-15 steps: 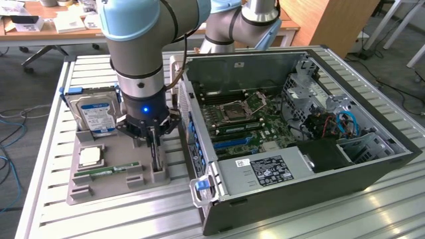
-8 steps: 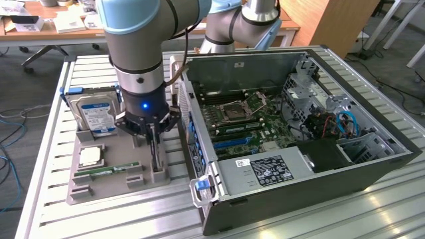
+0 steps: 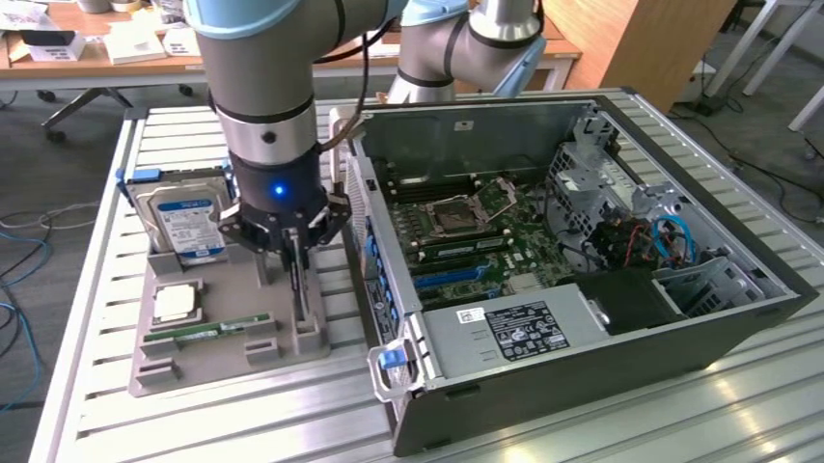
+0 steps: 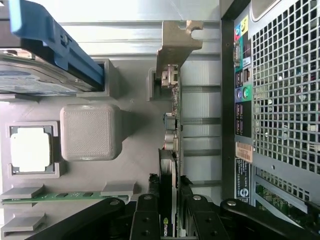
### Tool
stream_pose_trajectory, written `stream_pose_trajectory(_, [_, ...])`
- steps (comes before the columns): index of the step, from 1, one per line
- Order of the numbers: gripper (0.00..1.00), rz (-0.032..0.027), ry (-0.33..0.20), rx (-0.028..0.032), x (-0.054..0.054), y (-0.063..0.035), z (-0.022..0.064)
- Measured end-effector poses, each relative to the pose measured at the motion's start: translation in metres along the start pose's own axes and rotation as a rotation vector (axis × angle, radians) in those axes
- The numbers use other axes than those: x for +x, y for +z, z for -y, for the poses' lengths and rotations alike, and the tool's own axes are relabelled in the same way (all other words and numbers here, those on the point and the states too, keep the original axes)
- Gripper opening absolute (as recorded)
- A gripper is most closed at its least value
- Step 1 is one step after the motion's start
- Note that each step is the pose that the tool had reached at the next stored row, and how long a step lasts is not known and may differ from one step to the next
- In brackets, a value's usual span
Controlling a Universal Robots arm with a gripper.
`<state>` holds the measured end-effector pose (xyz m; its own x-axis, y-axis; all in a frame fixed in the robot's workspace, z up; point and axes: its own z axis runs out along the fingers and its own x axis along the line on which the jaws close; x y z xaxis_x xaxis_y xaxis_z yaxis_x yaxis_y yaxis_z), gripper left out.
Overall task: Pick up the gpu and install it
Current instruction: 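Pick up the gpu and move the gpu toward the slot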
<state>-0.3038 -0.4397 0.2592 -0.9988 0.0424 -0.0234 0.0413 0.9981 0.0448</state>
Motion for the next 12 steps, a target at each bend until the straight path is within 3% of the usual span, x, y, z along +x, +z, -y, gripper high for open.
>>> stream_pose_trajectory(12, [0.26, -0.0001, 0.000, 0.0000, -0.001, -0.0410, -0.0018])
